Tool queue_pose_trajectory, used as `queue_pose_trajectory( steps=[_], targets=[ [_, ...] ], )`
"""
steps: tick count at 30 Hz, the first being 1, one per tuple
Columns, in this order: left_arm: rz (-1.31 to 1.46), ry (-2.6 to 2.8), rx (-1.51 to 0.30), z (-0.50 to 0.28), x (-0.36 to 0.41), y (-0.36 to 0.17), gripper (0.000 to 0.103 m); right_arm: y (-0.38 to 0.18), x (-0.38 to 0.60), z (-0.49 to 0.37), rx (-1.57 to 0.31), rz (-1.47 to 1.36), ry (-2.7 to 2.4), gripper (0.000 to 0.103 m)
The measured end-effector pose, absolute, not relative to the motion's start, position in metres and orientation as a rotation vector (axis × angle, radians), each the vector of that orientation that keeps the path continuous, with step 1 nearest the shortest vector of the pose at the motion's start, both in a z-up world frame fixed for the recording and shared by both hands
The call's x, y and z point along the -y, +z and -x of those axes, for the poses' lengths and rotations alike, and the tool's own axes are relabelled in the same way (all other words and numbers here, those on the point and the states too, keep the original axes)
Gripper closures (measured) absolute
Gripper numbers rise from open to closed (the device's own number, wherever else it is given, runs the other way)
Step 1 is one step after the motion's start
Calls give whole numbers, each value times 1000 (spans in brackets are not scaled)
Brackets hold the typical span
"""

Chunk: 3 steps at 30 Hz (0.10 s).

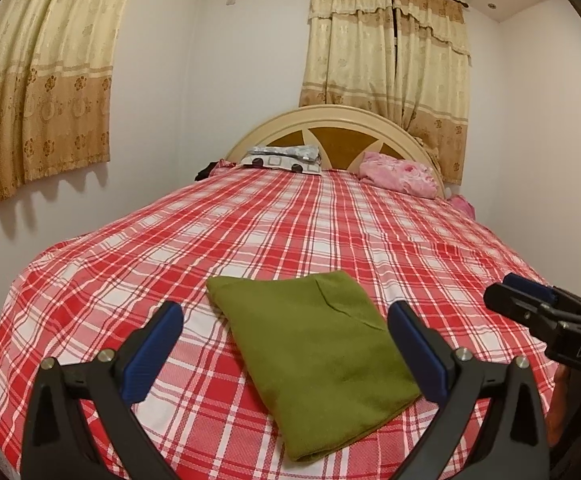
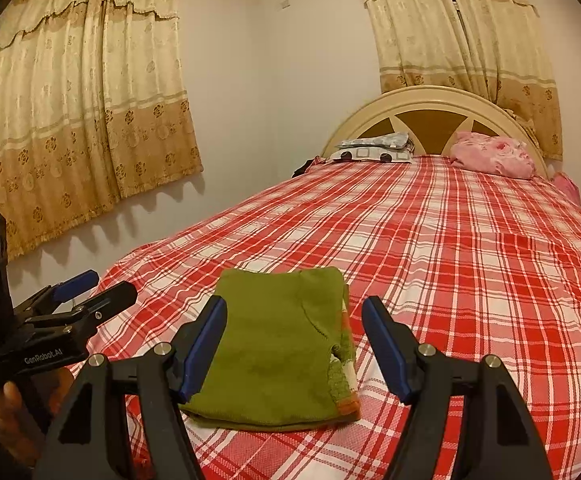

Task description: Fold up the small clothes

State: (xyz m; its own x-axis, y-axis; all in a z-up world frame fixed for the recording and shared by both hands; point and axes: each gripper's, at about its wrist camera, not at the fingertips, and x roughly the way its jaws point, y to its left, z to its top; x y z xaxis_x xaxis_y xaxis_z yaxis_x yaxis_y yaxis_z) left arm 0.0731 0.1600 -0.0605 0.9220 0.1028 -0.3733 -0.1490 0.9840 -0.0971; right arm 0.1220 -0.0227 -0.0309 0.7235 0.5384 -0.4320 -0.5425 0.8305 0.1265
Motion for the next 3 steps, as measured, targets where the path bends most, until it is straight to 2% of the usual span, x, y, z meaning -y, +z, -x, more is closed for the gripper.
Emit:
queue_pose_trajectory(
  steps=[3],
  targets=[
    [114, 124, -375, -73, -158, -61, 0, -32, 22, -123, -480, 11, 596, 32]
  ],
)
